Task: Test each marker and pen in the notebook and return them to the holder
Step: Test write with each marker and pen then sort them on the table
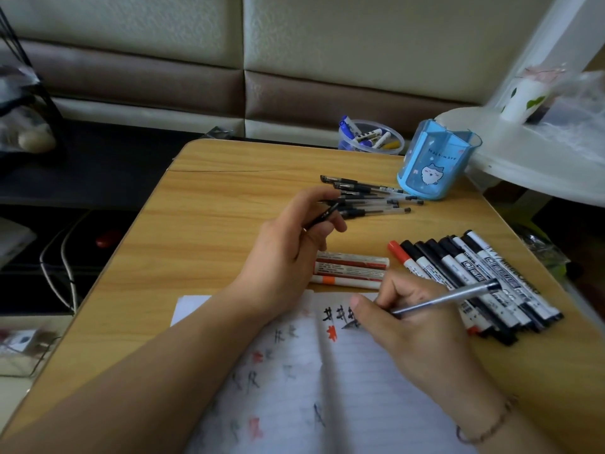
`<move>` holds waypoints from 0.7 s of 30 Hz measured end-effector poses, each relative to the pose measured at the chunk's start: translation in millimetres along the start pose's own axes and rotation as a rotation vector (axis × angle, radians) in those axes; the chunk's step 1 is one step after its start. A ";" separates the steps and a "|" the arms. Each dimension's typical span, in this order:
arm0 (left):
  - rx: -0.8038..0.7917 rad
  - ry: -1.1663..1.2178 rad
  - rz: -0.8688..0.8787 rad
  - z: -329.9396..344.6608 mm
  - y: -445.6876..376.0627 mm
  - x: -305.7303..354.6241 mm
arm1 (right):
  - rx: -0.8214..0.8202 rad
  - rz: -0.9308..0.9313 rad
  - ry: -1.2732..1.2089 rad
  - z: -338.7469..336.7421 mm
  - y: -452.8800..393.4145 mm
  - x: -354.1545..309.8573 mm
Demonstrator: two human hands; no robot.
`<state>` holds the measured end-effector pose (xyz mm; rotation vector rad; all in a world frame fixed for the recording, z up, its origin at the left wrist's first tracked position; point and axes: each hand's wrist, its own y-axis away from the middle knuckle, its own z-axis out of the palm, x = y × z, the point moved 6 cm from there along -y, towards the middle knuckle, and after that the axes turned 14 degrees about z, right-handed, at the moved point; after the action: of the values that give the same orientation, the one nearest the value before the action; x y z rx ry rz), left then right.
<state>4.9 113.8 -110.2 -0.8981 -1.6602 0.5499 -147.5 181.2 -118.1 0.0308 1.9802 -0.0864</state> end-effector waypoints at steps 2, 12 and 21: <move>0.005 0.014 -0.022 0.7 0.2 -0.8 | -0.007 -0.007 0.005 1.2 0.4 0.6; 0.008 -0.016 -0.011 0.0 -0.6 1.0 | -0.001 -0.042 0.042 2.8 0.7 -3.8; -0.001 -0.127 0.062 -1.5 -2.1 2.4 | -0.005 -0.042 0.068 3.1 0.7 -4.6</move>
<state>5.6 114.3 -106.8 -0.9349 -1.7516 0.6603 -142.8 181.7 -115.1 -0.0107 2.0495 -0.1090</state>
